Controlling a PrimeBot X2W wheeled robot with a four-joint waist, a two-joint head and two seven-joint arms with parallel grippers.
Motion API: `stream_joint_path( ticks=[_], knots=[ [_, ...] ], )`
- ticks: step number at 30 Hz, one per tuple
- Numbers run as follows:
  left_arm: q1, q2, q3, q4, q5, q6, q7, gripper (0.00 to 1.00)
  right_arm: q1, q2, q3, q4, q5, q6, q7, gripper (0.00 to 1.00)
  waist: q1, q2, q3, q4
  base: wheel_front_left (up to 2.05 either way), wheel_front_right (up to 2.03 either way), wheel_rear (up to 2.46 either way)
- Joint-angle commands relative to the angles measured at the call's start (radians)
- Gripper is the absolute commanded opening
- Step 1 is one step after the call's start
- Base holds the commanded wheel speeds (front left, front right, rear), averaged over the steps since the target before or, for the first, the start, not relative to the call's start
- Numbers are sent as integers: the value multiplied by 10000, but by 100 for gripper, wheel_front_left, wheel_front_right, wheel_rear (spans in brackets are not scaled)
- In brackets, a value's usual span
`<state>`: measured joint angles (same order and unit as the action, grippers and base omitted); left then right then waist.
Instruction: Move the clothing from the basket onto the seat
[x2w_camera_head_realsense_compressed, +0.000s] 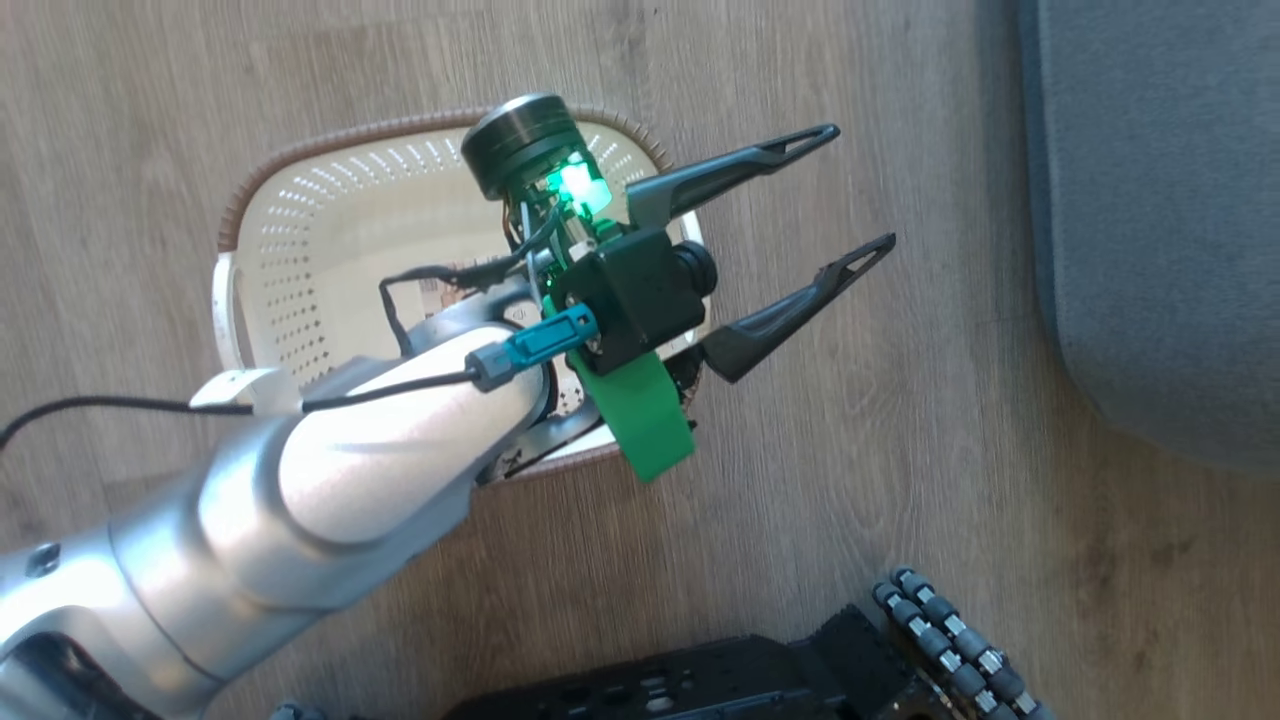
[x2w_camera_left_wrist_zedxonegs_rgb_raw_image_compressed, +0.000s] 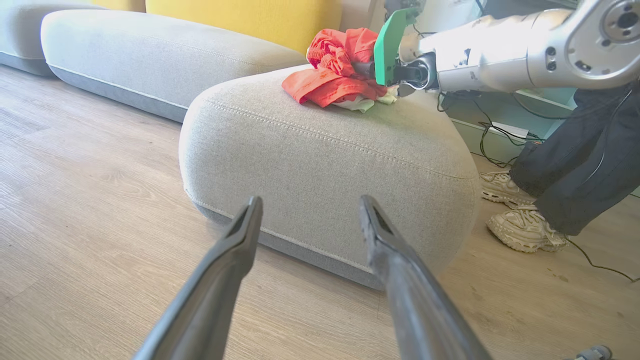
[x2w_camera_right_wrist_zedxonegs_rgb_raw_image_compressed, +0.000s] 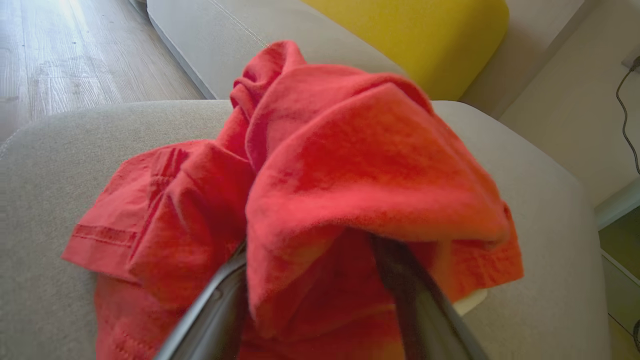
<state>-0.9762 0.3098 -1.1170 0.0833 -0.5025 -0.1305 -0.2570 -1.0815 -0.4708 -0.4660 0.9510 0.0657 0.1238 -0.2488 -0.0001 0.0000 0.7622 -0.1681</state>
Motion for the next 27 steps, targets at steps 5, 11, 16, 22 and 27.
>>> stream_joint_path(
  ticks=[5,11,16,22,27],
  knots=[
    [492,-111,599,-283,95,13,-45,100,1762,-310,1041,-1210,971,69,-124,100,1,0,-698,-44,0,0,0],
    [1110,-182,1058,-103,193,3,-46,100,3725,16,1681,-2897,1815,69,-127,100,1,0,-1636,19,0,0,0],
    [1817,-237,1628,114,173,1,-46,100,4936,598,2123,-4344,1876,69,-128,100,1,0,-2594,198,0,0,0],
    [2730,-310,2519,477,133,0,-46,100,5804,1381,2855,-5744,1506,69,-129,100,1,0,-3647,619,0,0,0],
    [3775,-398,3720,1002,276,-1,-47,100,6318,2013,3975,-6544,1389,69,-129,100,1,0,-4655,1167,0,0,0]
  ],
)
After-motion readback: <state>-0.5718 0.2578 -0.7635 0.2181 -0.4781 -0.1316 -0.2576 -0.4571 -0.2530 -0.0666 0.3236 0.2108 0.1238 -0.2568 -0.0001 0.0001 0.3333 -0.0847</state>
